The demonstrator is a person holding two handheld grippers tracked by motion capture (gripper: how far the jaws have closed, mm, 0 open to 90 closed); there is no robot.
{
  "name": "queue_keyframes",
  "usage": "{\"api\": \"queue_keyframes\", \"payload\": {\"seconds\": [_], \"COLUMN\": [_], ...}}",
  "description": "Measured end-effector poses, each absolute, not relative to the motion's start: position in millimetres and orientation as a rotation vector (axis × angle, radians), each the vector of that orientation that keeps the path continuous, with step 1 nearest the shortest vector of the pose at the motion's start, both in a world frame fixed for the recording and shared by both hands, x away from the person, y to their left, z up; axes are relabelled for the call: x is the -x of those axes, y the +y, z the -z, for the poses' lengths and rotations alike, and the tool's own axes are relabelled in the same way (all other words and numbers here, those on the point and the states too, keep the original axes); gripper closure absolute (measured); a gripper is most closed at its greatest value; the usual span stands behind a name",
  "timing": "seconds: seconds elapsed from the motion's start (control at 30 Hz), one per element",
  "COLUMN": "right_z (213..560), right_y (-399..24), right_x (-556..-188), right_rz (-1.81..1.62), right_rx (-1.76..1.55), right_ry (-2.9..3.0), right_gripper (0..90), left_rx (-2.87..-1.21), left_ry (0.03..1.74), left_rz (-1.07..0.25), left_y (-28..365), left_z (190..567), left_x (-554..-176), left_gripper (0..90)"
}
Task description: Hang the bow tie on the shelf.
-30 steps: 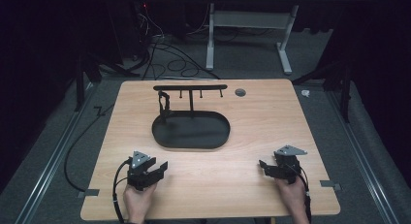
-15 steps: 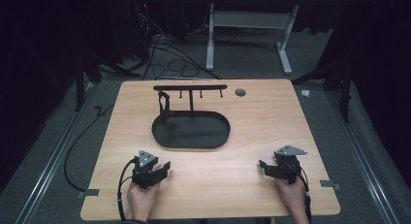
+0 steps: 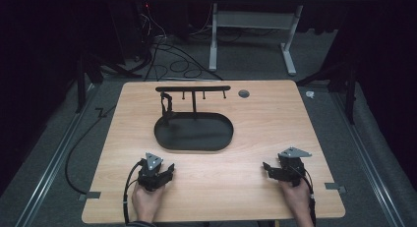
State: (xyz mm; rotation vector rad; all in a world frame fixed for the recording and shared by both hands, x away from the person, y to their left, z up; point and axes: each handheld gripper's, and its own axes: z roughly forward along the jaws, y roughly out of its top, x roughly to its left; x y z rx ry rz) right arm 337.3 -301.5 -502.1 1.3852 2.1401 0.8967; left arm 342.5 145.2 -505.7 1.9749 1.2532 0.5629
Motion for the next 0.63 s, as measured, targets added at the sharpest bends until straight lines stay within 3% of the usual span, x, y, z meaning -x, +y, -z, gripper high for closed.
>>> {"api": "queue_keyframes", "payload": {"seconds": [0.63], "right_z": [502.1], "right_y": [-301.5], "right_x": [-337.2], "right_rz": [-0.897], "right_rx": [-1.385], "right_ry": [2.140], "right_gripper": [28.7], "left_rx": [-1.995], "left_ry": [1.260], "left_rz": [-0.548], "left_y": [144.5], "left_z": [506.7], "left_x": [-343.4], "left_gripper": [38.1]}}
